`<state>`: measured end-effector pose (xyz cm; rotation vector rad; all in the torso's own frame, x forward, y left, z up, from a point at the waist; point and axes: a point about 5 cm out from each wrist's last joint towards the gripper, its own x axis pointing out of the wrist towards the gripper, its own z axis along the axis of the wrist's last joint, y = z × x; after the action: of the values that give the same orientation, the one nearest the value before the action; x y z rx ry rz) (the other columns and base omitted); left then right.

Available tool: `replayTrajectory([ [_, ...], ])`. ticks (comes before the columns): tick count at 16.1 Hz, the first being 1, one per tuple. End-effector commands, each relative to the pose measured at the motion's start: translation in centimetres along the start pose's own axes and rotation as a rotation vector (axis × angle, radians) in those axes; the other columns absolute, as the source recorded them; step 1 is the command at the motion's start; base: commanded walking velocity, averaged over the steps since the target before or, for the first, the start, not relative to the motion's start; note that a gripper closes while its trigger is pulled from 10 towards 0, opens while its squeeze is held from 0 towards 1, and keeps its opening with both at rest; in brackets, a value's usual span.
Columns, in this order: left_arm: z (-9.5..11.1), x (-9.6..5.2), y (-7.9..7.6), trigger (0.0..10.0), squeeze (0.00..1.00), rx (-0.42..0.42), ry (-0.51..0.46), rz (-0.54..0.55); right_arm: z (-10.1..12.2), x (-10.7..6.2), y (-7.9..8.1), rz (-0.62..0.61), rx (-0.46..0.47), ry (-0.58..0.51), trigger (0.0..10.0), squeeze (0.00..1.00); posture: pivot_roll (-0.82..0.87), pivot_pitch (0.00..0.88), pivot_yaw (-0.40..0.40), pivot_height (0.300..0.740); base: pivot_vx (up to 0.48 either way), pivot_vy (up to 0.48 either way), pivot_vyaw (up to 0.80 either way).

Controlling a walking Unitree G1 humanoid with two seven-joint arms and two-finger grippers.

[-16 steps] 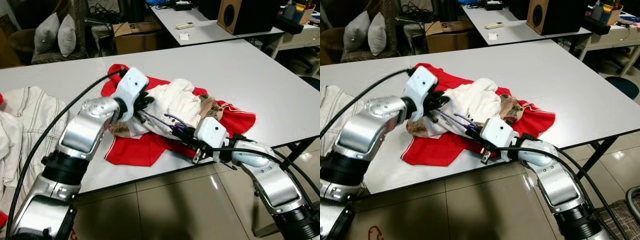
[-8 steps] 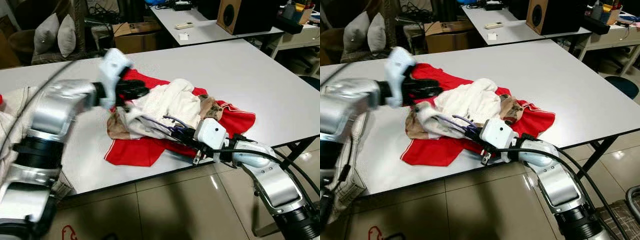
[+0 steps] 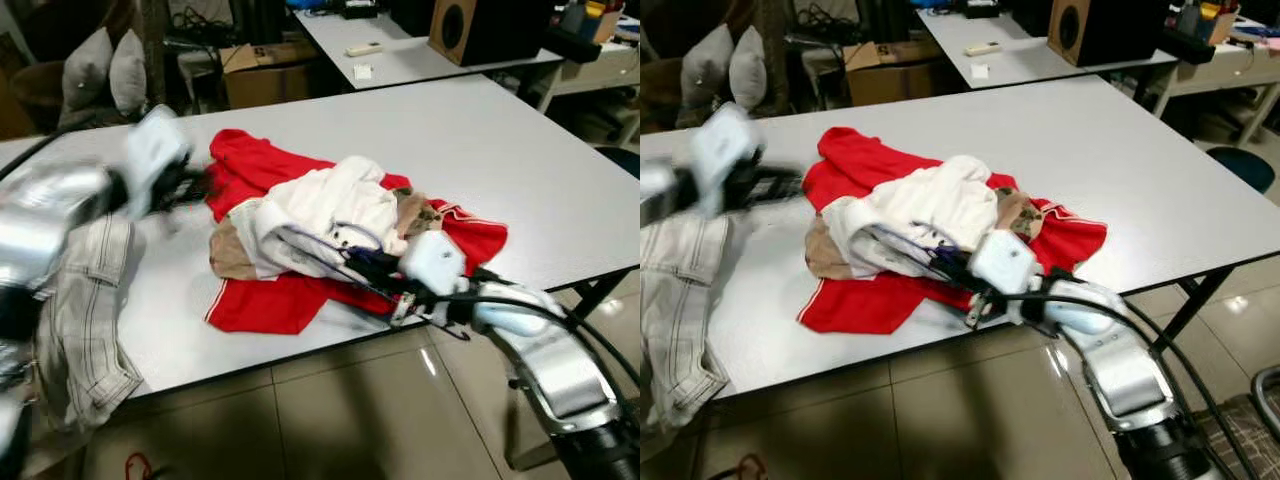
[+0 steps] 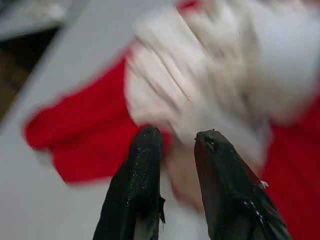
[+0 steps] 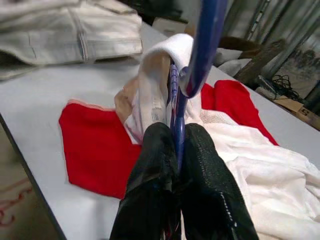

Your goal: Hang hanger

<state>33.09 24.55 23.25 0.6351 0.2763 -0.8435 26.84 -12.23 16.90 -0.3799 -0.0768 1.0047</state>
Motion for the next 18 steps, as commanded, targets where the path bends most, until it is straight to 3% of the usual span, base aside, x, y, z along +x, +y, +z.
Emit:
replayTrajectory([
  [1, 0.2, -0.3, -0.3, 10.0, 0.0, 0.048, 0.005, -0.038, 1.2, -0.4, -0.5, -0.004, 0.01, -0.054, 10.0, 0.0, -0.02, 0.0, 0.088, 0.74, 0.0, 0.0, 0.0],
  [2, 0.4, -0.5, -0.2, 10.0, 0.0, 0.043, -0.016, -0.034, 1.4, -0.6, -0.8, -0.005, 0.019, -0.064, 10.0, 0.0, -0.02, 0.0, 0.087, 0.74, 0.0, 0.0, 0.0],
  [4, 1.9, -0.3, 0.5, 10.0, 0.0, 0.115, -0.1, 0.007, 1.6, -1.2, -1.7, 0.002, 0.027, -0.064, 10.0, 0.0, -0.02, 0.0, 0.082, 0.74, 0.0, 0.0, 0.0],
  [5, 3.6, 0.0, 0.5, 10.0, 0.0, 0.153, -0.205, 0.007, 1.6, -1.4, -2.3, -0.005, 0.032, -0.063, 10.0, 0.0, -0.02, 0.0, 0.08, 0.74, 0.0, 0.0, 0.0],
  [7, 5.1, 0.1, 0.3, 10.0, 0.0, 0.21, -0.27, -0.012, 1.5, -1.7, -2.8, -0.012, 0.032, -0.055, 10.0, 0.0, -0.01, 0.0, 0.08, 0.74, 0.0, 0.0, 0.0],
  [8, 5.4, 0.4, -0.3, 10.0, 0.0, 0.326, -0.214, -0.062, 1.5, -1.8, -3.1, -0.014, 0.031, -0.052, 10.0, 0.0, -0.01, 0.0, 0.08, 0.74, 0.0, 0.0, 0.0],
  [9, 5.2, 0.6, -0.7, 10.0, 0.0, 0.388, -0.174, -0.077, 1.5, -1.9, -3.1, -0.013, 0.03, -0.052, 10.0, 0.0, -0.01, 0.0, 0.08, 0.74, 0.0, 0.0, 0.0],
  [11, 5.0, 1.1, -1.2, 10.0, 0.0, 0.451, -0.152, -0.114, 1.5, -1.9, -3.2, -0.011, 0.03, -0.052, 10.0, 0.0, -0.01, 0.0, 0.079, 0.74, 0.0, 0.0, 0.0],
  [12, 5.1, 1.6, -2.2, 10.0, 0.58, 0.443, -0.198, -0.188, 1.5, -1.8, -3.2, -0.004, 0.029, -0.052, 10.0, 0.0, -0.01, 0.0, 0.081, 0.74, 0.0, 0.0, 0.0],
  [13, 5.4, 2.0, -2.7, 10.0, 1.0, 0.441, -0.221, -0.21, 1.5, -1.7, -3.1, 0.013, 0.027, -0.052, 10.0, 0.0, -0.01, 0.0, 0.081, 0.74, 0.0, 0.0, 0.0],
  [15, 5.9, 2.7, -2.5, 10.0, 1.0, 0.437, -0.256, -0.183, 1.5, -1.6, -2.6, 0.057, 0.025, -0.05, 10.0, 0.0, -0.01, 0.0, 0.08, 0.74, 0.0, 0.0, 0.0],
  [16, 6.0, 2.8, -2.4, 10.0, 0.3, 0.432, -0.263, -0.185, 1.5, -1.6, -2.5, 0.07, 0.026, -0.048, 10.0, 0.0, -0.01, 0.0, 0.079, 0.74, 0.0, 0.0, 0.0],
  [17, 6.0, 3.0, -2.4, 10.0, 0.0, 0.444, -0.261, -0.189, 1.5, -1.5, -2.3, 0.085, 0.026, -0.047, 10.0, 0.0, -0.01, 0.0, 0.081, 0.74, 0.0, 0.0, 0.0],
  [18, 6.1, 3.1, -2.4, 10.0, 0.0, 0.44, -0.267, -0.198, 1.5, -1.5, -2.0, 0.106, 0.024, -0.044, 10.0, 0.0, -0.01, 0.0, 0.082, 0.74, 0.0, 0.0, 0.0],
])
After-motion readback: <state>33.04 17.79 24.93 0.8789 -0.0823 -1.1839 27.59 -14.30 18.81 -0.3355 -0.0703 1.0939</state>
